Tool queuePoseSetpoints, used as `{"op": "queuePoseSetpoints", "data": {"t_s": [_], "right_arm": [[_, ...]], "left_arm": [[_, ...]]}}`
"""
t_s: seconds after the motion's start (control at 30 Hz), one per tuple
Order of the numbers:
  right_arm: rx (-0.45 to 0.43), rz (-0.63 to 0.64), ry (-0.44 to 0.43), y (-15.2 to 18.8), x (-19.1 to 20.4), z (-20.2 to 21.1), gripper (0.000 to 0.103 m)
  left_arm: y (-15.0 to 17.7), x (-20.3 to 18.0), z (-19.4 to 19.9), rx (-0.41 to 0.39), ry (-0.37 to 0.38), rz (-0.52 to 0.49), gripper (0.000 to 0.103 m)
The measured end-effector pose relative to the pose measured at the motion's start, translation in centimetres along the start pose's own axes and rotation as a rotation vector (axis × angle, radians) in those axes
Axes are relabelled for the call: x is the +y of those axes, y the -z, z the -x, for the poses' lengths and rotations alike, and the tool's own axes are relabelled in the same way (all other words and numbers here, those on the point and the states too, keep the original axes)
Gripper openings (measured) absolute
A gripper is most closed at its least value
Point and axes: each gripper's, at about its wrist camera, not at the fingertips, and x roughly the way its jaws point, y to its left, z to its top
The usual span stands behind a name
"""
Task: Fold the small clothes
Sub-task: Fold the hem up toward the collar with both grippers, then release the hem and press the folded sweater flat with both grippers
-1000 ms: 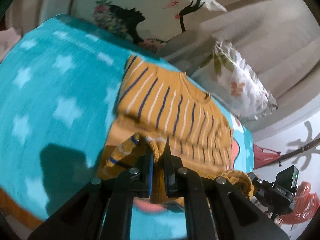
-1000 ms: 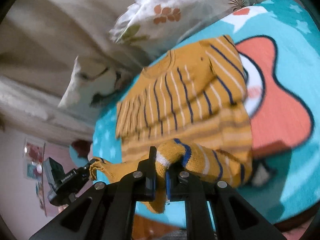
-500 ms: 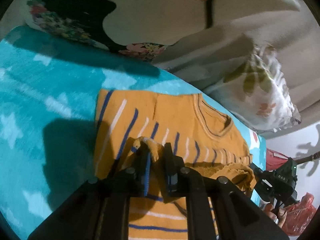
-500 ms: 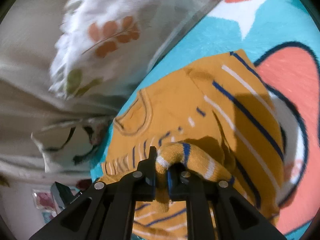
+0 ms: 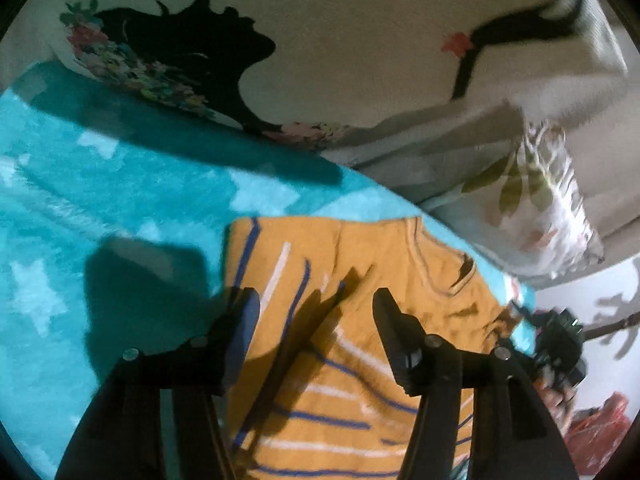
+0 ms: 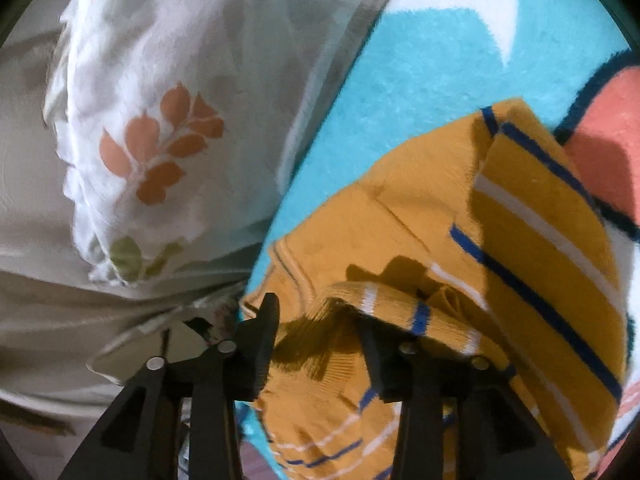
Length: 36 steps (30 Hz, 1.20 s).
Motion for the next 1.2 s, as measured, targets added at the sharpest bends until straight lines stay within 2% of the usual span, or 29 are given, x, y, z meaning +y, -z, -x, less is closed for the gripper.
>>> {"op": "queuePoseSetpoints", "data": {"t_s": [0.13, 0.2, 0.4, 0.5, 0.57, 0.63, 0.67, 0.77, 0.83, 0.93, 1.07, 1.2], "right_arm": [[-0.012, -0.072, -0.085, -0.2, -0.5, 1.2, 0.057], [-0.016, -0.077, -0.101, 0.1, -0.5, 1.9, 0.059], [-0.048, 0.014, -0.105, 2.6, 1.4, 4.0, 0.068], [-0.041, 0.119, -0.038, 4.4, 2.8, 4.0, 0.068], [-0.022, 0.231, 0.057, 5.3, 4.3, 2.8, 0.067], [-0.011, 0.324, 0.165, 5.6, 5.5, 1.0, 0.060], [-0.010, 0.356, 0.203, 5.6, 5.9, 0.2, 0.056], [-0.025, 0.437, 0.338, 4.8, 6.7, -2.3, 0.056], [-0.016, 0.453, 0.392, 4.2, 6.7, -3.7, 0.056], [-0.049, 0.491, 0.478, 3.5, 7.0, -4.7, 0.055], [-0.047, 0.508, 0.426, 4.2, 7.9, -3.2, 0.055], [0.018, 0.597, 0.381, 7.4, 8.1, 0.5, 0.055]], "left_arm": [[1.5, -0.3, 1.0, -0.001, -0.065, -0.053, 0.058], [2.3, -0.8, 1.4, 0.000, -0.083, -0.092, 0.058], [3.8, -2.3, 0.2, 0.017, -0.097, -0.182, 0.066], [3.7, -1.9, -1.3, 0.019, -0.147, -0.189, 0.066], [3.5, -1.3, -2.2, 0.020, -0.195, -0.190, 0.066], [3.4, -0.3, -2.9, 0.036, -0.225, -0.176, 0.066], [3.3, 0.2, -3.2, 0.044, -0.225, -0.168, 0.066], [3.1, 0.9, -3.4, 0.051, -0.208, -0.164, 0.066], [3.0, 0.9, -3.2, 0.050, -0.211, -0.171, 0.066], [2.8, 1.0, -2.5, 0.048, -0.194, -0.150, 0.066], [3.3, 1.2, -0.2, 0.032, -0.168, -0.122, 0.066], [5.4, 0.7, 2.5, -0.005, -0.144, -0.149, 0.066]]}}
